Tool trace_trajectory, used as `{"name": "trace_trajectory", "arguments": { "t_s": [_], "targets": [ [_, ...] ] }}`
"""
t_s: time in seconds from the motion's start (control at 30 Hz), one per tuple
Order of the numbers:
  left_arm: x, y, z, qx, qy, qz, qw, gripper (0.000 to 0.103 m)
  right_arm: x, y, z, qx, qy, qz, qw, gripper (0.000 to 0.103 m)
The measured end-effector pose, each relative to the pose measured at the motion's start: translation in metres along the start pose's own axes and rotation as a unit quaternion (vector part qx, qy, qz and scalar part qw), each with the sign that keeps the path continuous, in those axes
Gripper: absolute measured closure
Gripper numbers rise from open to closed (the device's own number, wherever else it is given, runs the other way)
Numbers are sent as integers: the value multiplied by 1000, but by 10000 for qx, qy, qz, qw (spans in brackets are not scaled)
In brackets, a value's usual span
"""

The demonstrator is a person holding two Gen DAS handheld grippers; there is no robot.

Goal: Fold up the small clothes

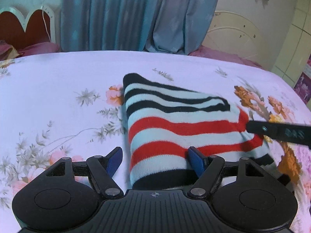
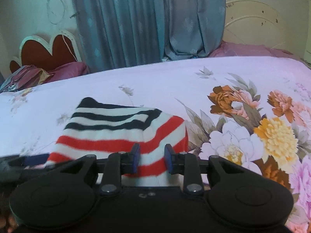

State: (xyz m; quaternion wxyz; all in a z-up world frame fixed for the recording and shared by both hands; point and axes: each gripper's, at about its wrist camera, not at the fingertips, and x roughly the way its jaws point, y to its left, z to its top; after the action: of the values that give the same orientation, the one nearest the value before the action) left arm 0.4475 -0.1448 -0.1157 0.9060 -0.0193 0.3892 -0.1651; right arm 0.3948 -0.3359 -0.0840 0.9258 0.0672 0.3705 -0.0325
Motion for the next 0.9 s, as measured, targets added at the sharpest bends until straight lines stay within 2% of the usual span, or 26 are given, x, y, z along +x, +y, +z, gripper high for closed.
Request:
{"name": "trace_trajectory", "arguments": {
  "t_s": [0.13,0.33,0.5,0.63,0.8,0.9],
  "targets": [
    [3,6,0,-278,66,-89,9996,30,22,-3,-9,-151,311,-16,9994,75],
    [4,3,22,-302,-253,4,9992,30,15,-5,15,-63,-32,267,9996,74],
    [35,11,35,-609,-24,128,9981,30,45,-5,31,-9,65,169,9998,74],
    [49,22,25,-923,105,94,9956,30,66,-7,31,-169,195,22,9997,73],
    [50,16,29,-697,111,157,9974,29,69,-7,29,-196,246,104,9994,73],
    [54,17,30,-744,158,145,9970,28,76,-8,23,-231,209,42,9995,72]
  ]
}}
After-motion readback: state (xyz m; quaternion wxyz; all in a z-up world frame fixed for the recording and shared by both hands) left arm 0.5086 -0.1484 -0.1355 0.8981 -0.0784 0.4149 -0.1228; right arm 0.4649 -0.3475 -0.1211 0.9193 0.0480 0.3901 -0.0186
